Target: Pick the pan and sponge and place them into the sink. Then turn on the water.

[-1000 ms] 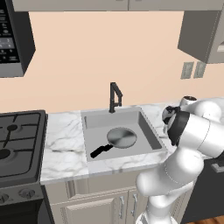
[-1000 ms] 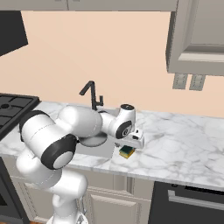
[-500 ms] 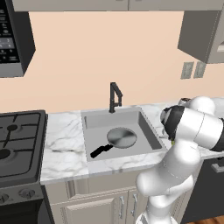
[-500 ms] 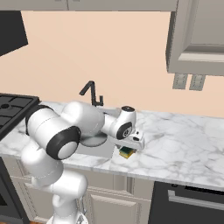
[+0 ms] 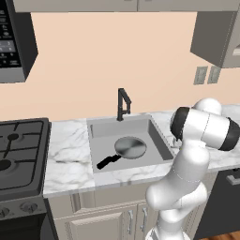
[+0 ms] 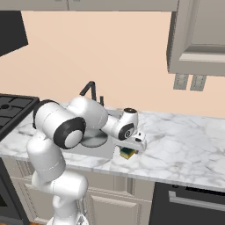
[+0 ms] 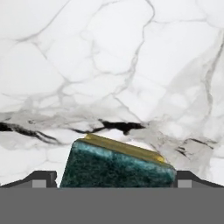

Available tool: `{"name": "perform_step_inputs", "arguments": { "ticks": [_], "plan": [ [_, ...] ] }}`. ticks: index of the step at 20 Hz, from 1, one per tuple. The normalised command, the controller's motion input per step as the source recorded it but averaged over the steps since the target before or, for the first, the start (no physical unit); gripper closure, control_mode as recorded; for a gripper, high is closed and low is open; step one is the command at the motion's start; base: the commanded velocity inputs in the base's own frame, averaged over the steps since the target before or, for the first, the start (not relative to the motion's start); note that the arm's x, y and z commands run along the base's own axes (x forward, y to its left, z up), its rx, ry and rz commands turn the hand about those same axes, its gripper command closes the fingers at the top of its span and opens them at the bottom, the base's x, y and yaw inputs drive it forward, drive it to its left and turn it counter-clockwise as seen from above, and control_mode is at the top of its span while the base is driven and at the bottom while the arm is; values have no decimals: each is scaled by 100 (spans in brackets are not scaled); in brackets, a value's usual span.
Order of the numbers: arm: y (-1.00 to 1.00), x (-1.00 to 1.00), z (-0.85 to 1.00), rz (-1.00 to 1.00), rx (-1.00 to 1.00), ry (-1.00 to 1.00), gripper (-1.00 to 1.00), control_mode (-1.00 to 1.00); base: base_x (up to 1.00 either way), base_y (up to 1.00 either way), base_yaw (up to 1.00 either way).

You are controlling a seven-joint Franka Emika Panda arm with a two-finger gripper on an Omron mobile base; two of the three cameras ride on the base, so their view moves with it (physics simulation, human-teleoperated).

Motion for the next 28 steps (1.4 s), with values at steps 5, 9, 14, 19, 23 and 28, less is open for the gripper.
{"name": "perform_step_inputs", "arguments": {
  "ticks": [5,9,14,19,23,28],
  "plan": [
    [-7,13,-15,0,0,2,100,-100,0,0,0],
    [-5,10,-9,-1,0,0,100,-100,0,0,0],
    [-1,4,-1,-1,2,-2,100,-100,0,0,0],
    [4,0,6,-1,5,-5,100,-100,0,0,0],
    [16,-3,24,0,6,-9,100,-100,0,0,0],
    [23,-7,34,0,-1,-6,100,-100,0,0,0]
  ]
}}
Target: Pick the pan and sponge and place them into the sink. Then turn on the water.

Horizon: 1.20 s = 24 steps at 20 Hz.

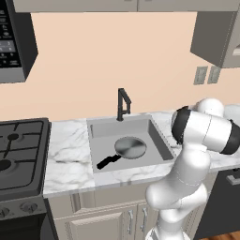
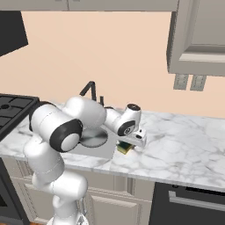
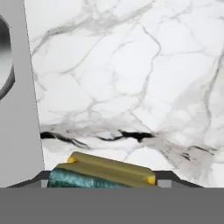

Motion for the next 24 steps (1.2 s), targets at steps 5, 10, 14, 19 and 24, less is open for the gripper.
{"name": "perform_step_inputs", "arguments": {
  "ticks": [5,10,14,19,24],
  "plan": [
    [31,-7,34,0,-1,-2,100,-100,0,0,0],
    [37,-1,15,0,3,1,100,-100,0,0,0],
    [36,2,1,0,7,3,100,-100,0,0,0],
    [33,3,0,0,9,2,100,-100,0,0,0],
    [33,2,0,0,9,0,100,-100,0,0,0]
  ]
}}
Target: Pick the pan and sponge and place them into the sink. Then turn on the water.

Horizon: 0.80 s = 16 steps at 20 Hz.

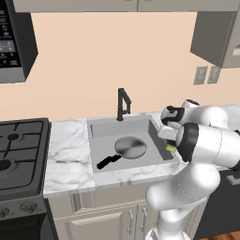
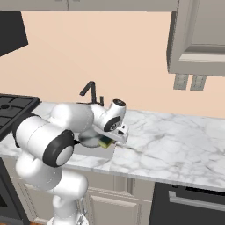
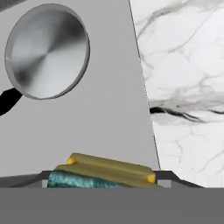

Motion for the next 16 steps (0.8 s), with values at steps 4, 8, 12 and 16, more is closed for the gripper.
{"name": "perform_step_inputs", "arguments": {
  "ticks": [4,8,12,16],
  "plan": [
    [38,4,0,0,8,1,100,-100,0,0,0],
    [42,5,0,0,4,0,100,-100,0,0,0],
    [43,1,0,0,0,0,100,-100,0,0,0],
    [44,0,0,0,0,0,100,-100,0,0,0]
  ]
}}
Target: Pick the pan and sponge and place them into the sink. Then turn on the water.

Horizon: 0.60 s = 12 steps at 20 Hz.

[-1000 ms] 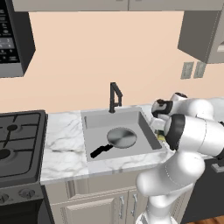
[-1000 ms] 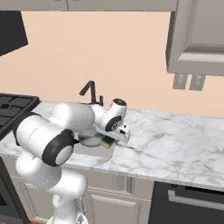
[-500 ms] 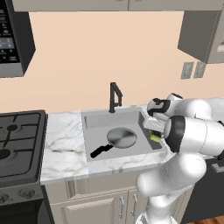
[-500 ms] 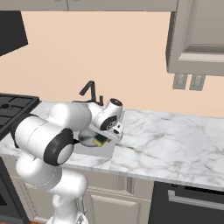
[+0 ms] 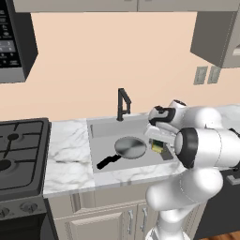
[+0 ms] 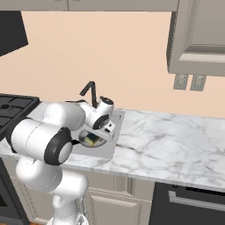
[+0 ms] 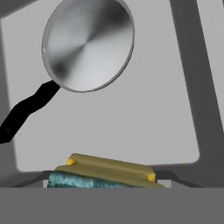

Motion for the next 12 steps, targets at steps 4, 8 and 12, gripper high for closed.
{"name": "perform_step_inputs", "arguments": {
  "ticks": [4,8,12],
  "plan": [
    [43,0,0,0,0,0,100,-100,0,0,0],
    [39,0,0,0,-1,-1,100,-100,0,0,0],
    [41,0,0,0,-2,-1,100,-100,0,0,0]
  ]
}}
